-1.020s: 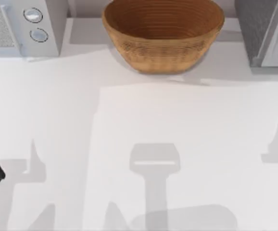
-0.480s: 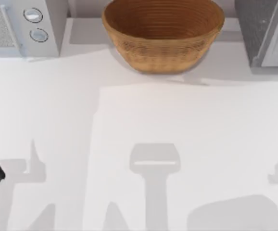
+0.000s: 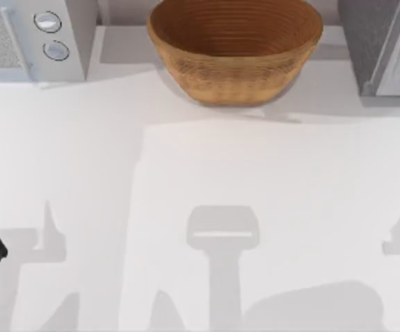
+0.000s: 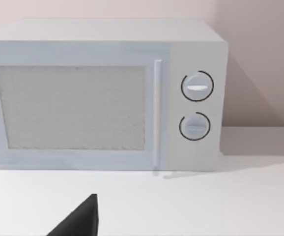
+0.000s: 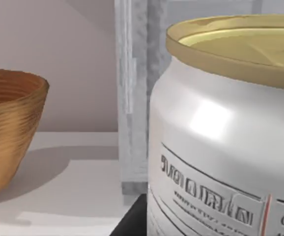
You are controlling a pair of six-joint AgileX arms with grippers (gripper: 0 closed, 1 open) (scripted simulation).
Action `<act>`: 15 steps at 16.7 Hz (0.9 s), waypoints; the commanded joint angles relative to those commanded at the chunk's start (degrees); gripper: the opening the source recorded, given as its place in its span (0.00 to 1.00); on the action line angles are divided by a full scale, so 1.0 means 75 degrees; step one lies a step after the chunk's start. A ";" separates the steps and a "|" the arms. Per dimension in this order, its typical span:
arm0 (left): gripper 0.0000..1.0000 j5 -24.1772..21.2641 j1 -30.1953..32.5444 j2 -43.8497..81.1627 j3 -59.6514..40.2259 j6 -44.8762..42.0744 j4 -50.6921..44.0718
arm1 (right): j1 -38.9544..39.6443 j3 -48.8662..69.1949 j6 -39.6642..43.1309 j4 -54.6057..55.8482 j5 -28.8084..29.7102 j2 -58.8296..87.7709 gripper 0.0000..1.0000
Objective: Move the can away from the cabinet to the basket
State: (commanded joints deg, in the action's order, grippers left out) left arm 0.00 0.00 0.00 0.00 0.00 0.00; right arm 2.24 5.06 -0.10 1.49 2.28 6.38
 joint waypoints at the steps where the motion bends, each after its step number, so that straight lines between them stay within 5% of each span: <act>1: 1.00 0.0000 0.0000 0.0000 0.0000 0.0000 0.0000 | 0.0134 0.0351 -0.0002 0.0110 0.0140 0.0400 0.00; 15: 1.00 0.0000 0.0000 0.0000 0.0000 0.0000 0.0000 | 0.3002 0.8502 -0.0106 0.2964 0.3121 1.1383 0.00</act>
State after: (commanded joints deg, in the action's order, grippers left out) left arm 0.00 0.00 0.00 0.00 0.00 0.00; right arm 24.76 68.82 -0.89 23.72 25.69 91.75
